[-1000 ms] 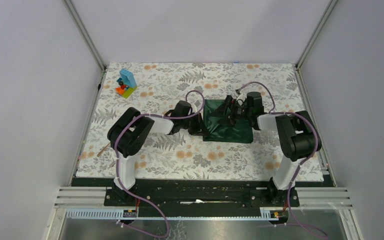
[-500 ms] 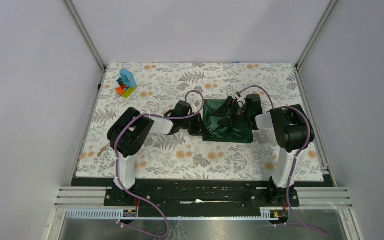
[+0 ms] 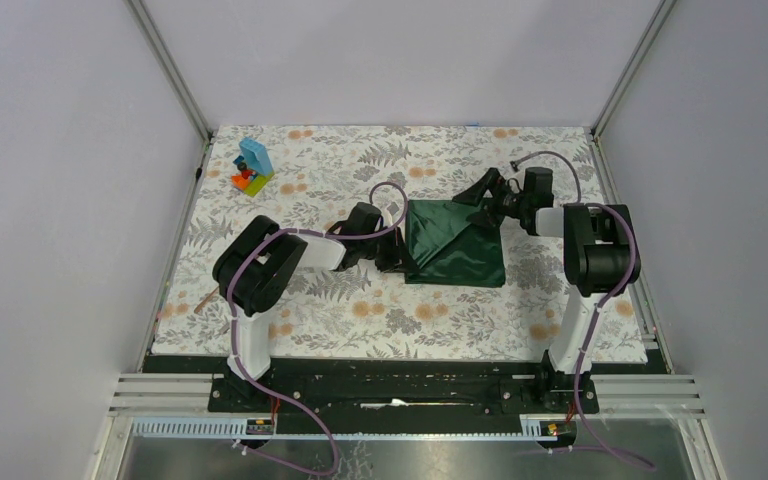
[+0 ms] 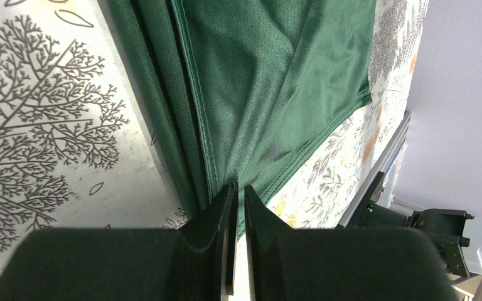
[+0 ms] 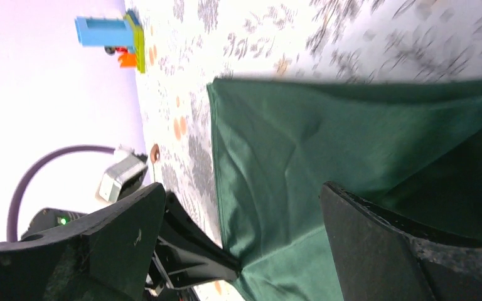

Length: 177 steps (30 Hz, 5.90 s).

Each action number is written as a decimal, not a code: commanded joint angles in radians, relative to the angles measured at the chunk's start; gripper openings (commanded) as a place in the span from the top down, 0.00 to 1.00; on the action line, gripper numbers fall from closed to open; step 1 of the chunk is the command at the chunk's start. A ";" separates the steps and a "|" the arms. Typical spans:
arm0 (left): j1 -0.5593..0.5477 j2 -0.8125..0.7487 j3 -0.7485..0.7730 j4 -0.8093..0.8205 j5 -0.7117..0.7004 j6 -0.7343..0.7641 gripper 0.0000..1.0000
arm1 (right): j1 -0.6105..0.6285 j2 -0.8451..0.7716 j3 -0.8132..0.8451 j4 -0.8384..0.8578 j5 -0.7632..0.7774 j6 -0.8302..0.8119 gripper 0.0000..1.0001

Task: Fold the napkin into a case and place the utensils inside
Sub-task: Smooth out the upper triangle-folded napkin at the center of the board, then pick up the upper triangle-folded napkin from the center of the board.

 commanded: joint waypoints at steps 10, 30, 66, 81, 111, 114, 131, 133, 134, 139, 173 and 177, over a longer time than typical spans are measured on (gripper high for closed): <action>0.001 -0.016 -0.042 -0.067 -0.017 0.028 0.86 | -0.094 0.155 0.202 -0.058 0.004 -0.030 0.00; 0.001 -0.012 -0.044 -0.064 -0.005 0.028 0.87 | -0.128 0.206 0.291 -0.114 -0.028 -0.038 0.00; 0.291 -1.126 -0.323 -0.526 -0.214 0.093 0.31 | 0.737 -0.130 0.467 -1.182 1.020 -0.167 0.50; 0.295 -1.206 -0.374 -0.536 -0.146 0.090 0.30 | 0.829 0.074 0.598 -1.220 0.979 -0.135 0.53; 0.306 -1.206 -0.391 -0.523 -0.111 0.092 0.30 | 0.864 0.202 0.571 -1.199 1.064 -0.134 0.61; 0.308 -1.206 -0.388 -0.524 -0.113 0.092 0.30 | 0.864 0.205 0.524 -1.153 1.067 -0.146 0.68; 0.355 -1.065 -0.473 -0.365 -0.056 -0.160 0.11 | 0.872 -0.106 0.306 -0.919 0.906 -0.427 1.00; 0.359 -0.974 -0.522 -0.190 0.013 -0.283 0.11 | 0.872 -0.146 0.252 -0.876 0.862 -0.444 1.00; 0.358 -0.920 -0.540 -0.096 0.034 -0.340 0.11 | 0.871 -0.164 0.213 -0.858 0.847 -0.446 1.00; 0.333 -0.629 -0.506 0.109 0.005 -0.480 0.08 | 0.872 -0.226 0.123 -0.805 0.797 -0.435 1.00; 0.181 0.013 -0.301 0.472 -0.373 -0.515 0.62 | 0.870 -0.306 0.065 -0.764 0.750 -0.414 1.00; 0.181 0.011 -0.307 0.481 -0.370 -0.505 0.69 | 0.870 -0.306 0.061 -0.764 0.749 -0.418 1.00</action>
